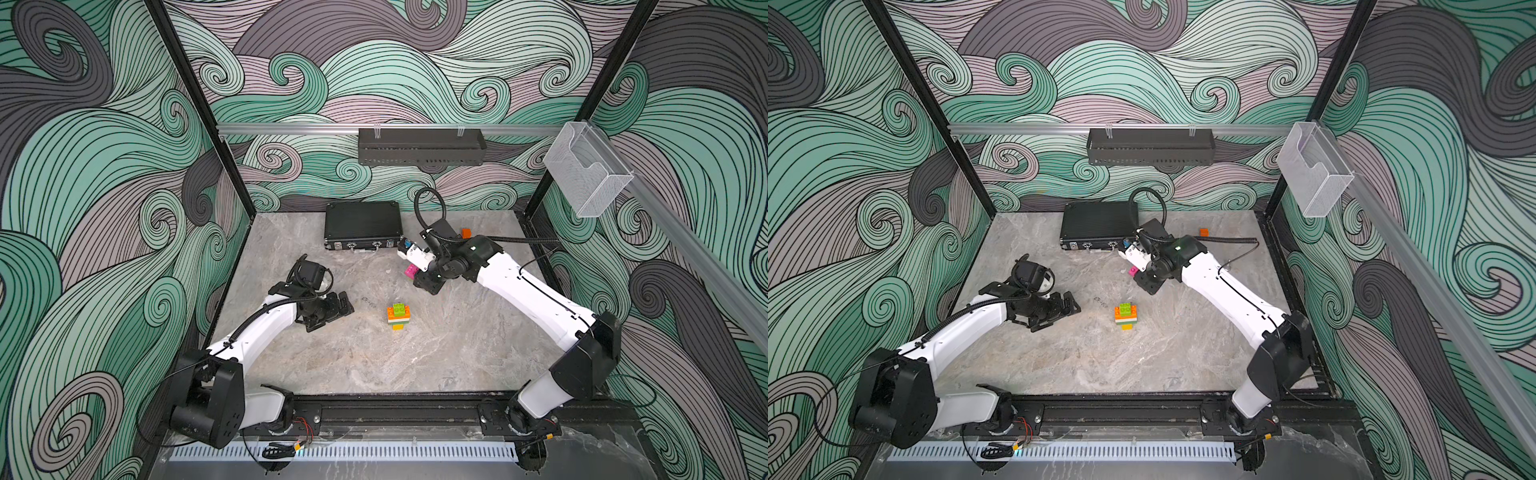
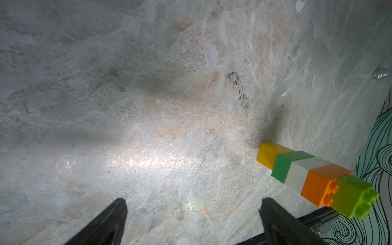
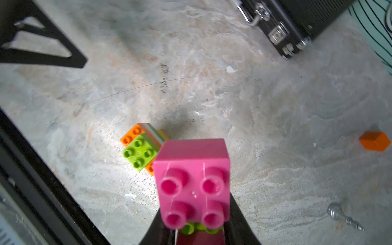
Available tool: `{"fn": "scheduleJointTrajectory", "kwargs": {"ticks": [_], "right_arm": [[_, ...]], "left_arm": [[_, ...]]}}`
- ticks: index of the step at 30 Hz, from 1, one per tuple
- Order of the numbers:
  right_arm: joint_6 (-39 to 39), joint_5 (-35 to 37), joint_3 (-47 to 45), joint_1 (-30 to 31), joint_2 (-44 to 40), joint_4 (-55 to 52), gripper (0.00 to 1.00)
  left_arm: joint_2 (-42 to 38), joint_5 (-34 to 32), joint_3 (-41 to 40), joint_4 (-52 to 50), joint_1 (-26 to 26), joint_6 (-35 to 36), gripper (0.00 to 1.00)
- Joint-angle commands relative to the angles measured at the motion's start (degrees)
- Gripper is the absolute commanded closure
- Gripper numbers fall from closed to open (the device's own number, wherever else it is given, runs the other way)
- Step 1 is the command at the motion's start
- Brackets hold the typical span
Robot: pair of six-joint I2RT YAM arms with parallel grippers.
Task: Assemble a carrot with lego
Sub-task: Assemble the lego brick with the lego brick.
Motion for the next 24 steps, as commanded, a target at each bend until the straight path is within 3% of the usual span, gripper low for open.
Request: {"fn": "scheduleJointTrajectory", "kwargs": {"ticks": [1,6,11,24], "right_arm": [[-10.3,-4.9,3.5,1.1,0.7,-6.3,1.00],[-23.3,-3.6,5.8,4.5,2.7,-9.6,1.00],[-30.8,-5.7,8.4,4.9,5.3,-11.5,1.00],[-33.3,-6.4,14.9,7.3,13.8,-17.3,1.00]], "left_arm": [[-0.4,0.6,1.3,-2.1,0.5,0.8,0.01],[-0.8,0.8,1.3,-2.9,0.5,1.3,0.01],[-0.9,0.9,1.1,-3.2,0.5,1.4,0.01],[-0.4,0.6,0.5,-2.5,0.5,0.9,0.01]]}}
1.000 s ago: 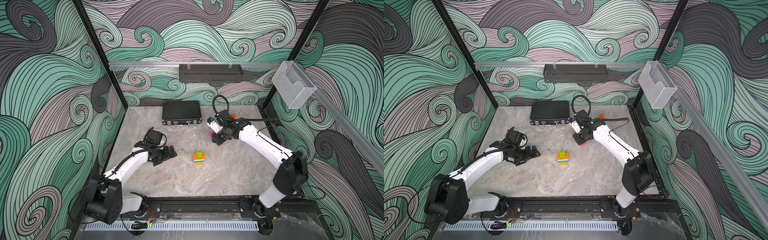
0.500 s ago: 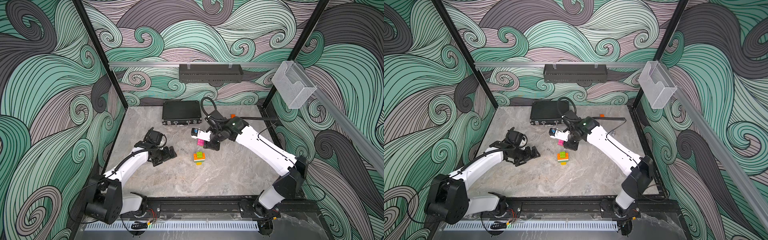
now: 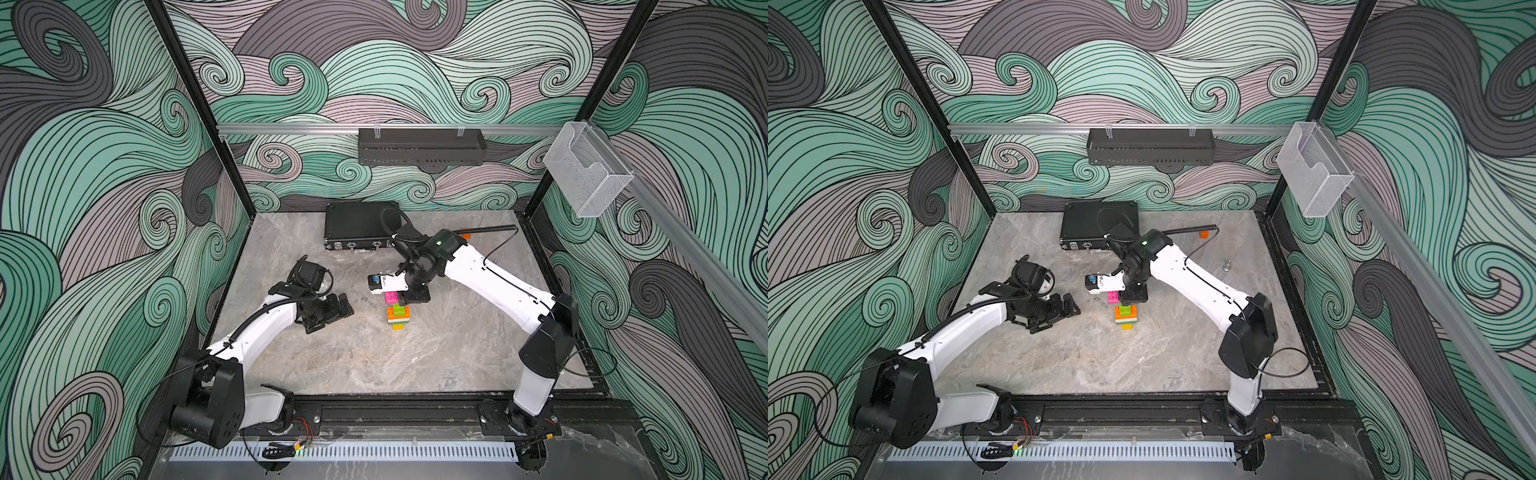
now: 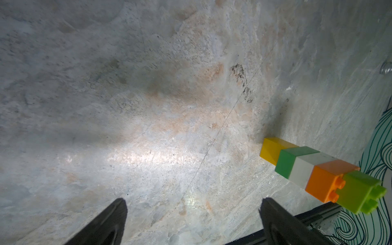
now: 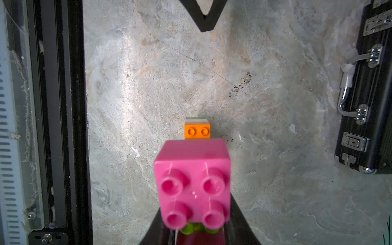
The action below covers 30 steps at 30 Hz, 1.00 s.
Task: Assemble a carrot with lego
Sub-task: Assemble the lego brick with the lego brick.
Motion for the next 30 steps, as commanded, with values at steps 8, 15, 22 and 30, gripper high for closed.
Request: {"fn": "scheduleJointTrajectory", "kwargs": {"ticks": [8,15,22,30], "right_arm": [[2.4,1.0,6.2,1.9,5.3,-6.8,1.00],[4.3,3.3,7.2,2.3,7.4,-7.7,1.00],[5.0,4.7,7.5,2.3,8.3,-7.6,1.00],[5.9,5.4,7.2,2.3,9.5,-7.0,1.00]], "left_arm": [[-0.4,0.4,0.5,-1.0,0.5,0.4,0.01],[-0.4,0.5,0.2,-0.9,0.5,0.4,0.02],[-0.4,0.4,0.1,-0.8,0.5,0.3,0.02],[-0.4,0.4,0.2,-0.7,0.5,0.2,0.02]]}}
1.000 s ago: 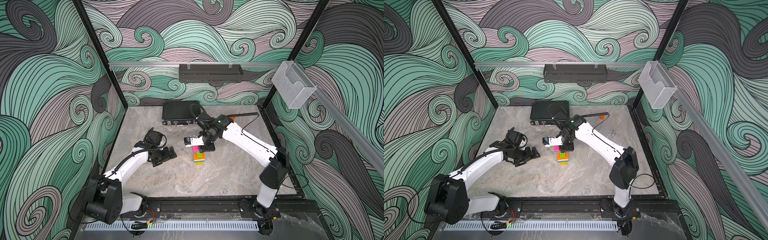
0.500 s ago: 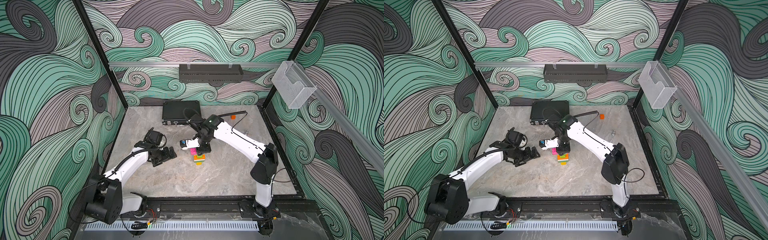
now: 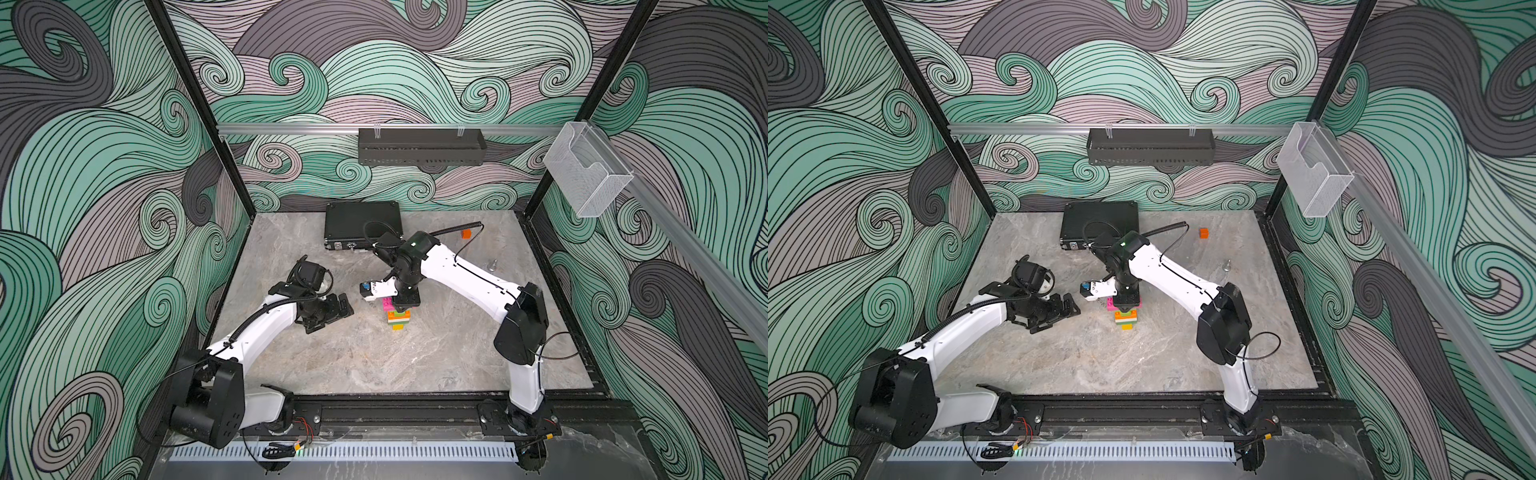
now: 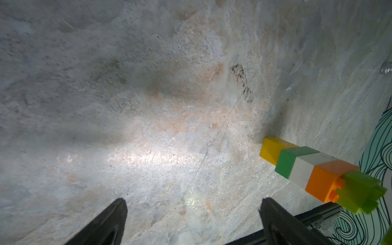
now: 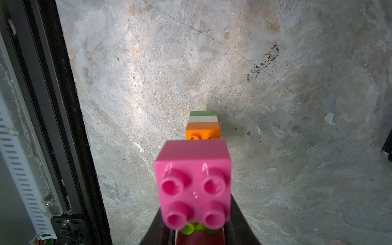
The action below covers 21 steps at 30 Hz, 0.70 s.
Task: Assemble a carrot with lego
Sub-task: Assemble the lego brick with the lego brick.
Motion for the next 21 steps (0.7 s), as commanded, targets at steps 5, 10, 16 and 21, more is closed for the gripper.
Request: {"fn": "scheduleJointTrajectory", "kwargs": {"ticks": [5,10,16,21], "right_arm": [[1.2,0.4,0.2,0.2,0.1,-0.3,1.00],[1.5,0.2,-1.3,0.2,-0.2,0.8,1.00],[1.2,0.5,-2.7,0.2,-0.7,2.3,1.00],[0.9,0.8,-3.3,0.2,-0.4,2.9,1.00]], "left_arm": [[-0.3,0.4,0.3,-0.7,0.5,0.3,0.02],[-0.3,0.4,0.3,-0.7,0.5,0.3,0.02],[-0.1,0.3,0.3,-0.6,0.5,0.3,0.02],[0.2,0.4,0.4,-0.6,0.5,0.3,0.02]]}}
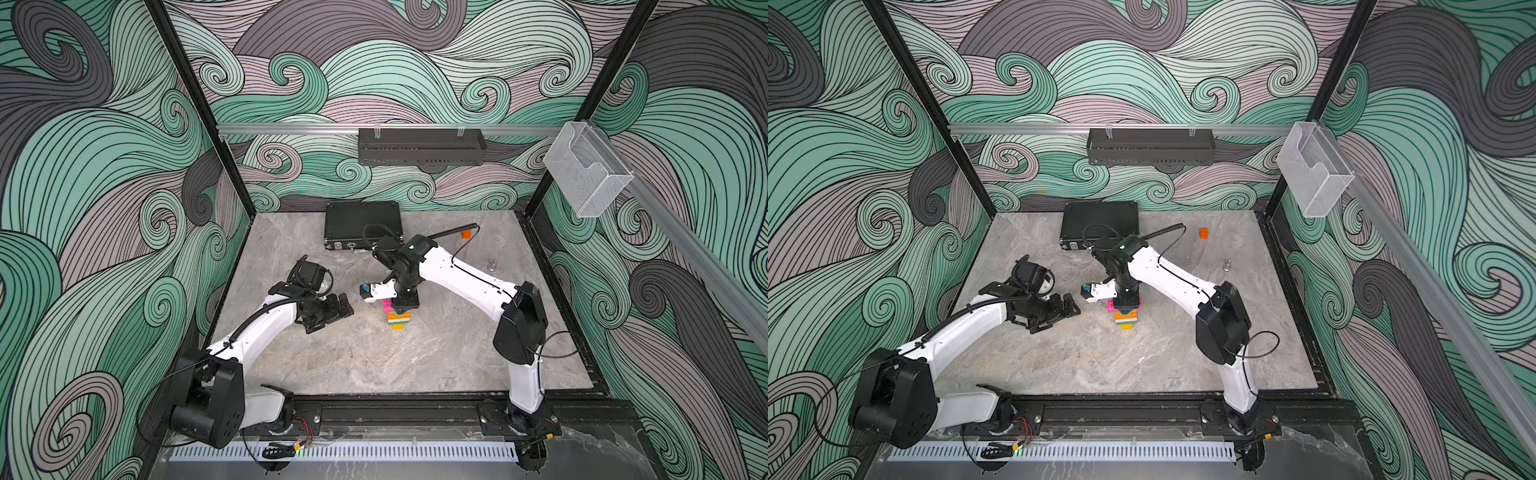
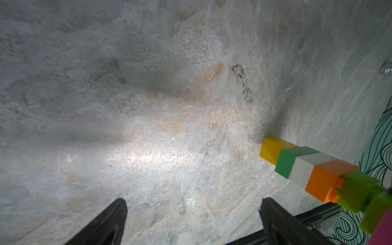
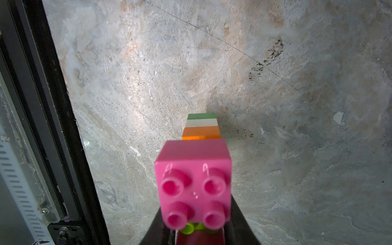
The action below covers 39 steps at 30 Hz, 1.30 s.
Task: Assemble a carrot with lego
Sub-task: Assemble the lego brick with the lego brick.
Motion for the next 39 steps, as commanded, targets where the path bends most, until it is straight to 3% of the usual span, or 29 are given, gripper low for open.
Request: {"fn": "scheduleJointTrajectory", "kwargs": {"ticks": [1,39], "right_arm": [[0.1,0.6,-0.7,0.2,-0.4,0.4,1.00],[1.0,-0.9,-8.3,-0.2,0.2,2.9,0.99]], "left_arm": [[0.1,0.3,0.3,-0.6,0.5,0.3,0.02],[0.4,0.5,0.3,-0.4,0.6,0.3,0.02]]}}
